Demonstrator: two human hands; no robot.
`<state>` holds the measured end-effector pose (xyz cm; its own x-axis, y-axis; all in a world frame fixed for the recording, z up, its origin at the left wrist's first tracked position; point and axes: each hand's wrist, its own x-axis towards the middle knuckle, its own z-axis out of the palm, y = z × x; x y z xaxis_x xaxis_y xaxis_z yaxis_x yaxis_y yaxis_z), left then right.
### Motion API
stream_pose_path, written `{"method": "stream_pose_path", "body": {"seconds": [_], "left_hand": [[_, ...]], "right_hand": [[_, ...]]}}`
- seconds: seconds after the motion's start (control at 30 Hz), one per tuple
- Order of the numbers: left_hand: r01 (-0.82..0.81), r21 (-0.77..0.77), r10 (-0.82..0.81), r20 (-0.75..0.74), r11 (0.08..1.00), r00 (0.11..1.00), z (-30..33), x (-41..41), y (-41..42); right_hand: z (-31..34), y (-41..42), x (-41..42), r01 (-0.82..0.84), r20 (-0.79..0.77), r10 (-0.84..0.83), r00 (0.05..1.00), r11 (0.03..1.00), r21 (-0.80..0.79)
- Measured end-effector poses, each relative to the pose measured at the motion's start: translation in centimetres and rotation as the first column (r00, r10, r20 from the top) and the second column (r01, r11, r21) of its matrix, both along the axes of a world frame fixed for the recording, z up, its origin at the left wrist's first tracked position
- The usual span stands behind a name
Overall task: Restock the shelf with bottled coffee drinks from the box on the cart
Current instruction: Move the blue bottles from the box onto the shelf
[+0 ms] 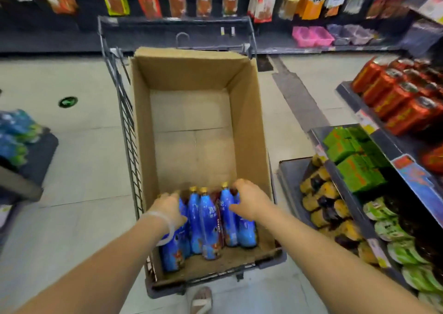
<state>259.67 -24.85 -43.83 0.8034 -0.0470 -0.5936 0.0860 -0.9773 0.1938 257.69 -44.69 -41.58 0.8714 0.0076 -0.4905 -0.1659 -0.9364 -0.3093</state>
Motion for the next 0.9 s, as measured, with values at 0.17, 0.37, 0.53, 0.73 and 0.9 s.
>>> {"method": "stream_pose_path", "body": {"seconds": [0.17,0.37,0.53,0.73,0.9], "left_hand": [[-0.238,-0.031,0.234,-0.085,0.971,0.968,-5.3,0.4,-0.1],[-0.677,-0.085,0.647,-0.228,0.731,0.728,-10.5,-0.7,0.7],[-0.746,-0.032,0.733,-0.165,0.665,0.660,-12.3,-0.9,-0.2],[-0.681,0.077,0.686,-0.090,0.728,0.722,-12.8,-1.7,-1.3],[-0.774,0.020,0.771,-0.112,0.632,0.627,-13.1,-1.4,-1.6]], "right_hand": [[-7.2,2.8,2.7,0.041,-0.215,-0.038,0.976,0.999,0.010],[-14.4,5.5,3.6,0.338,-0.458,-0.253,0.852,0.934,0.114],[-17.8,6.6,2.8,0.556,-0.506,-0.439,0.742,0.826,0.098],[-19.0,6.8,2.2,0.558,-0.402,-0.482,0.779,0.825,0.091],[-18.6,6.3,1.9,0.540,-0.362,-0.479,0.800,0.837,0.086]]}}
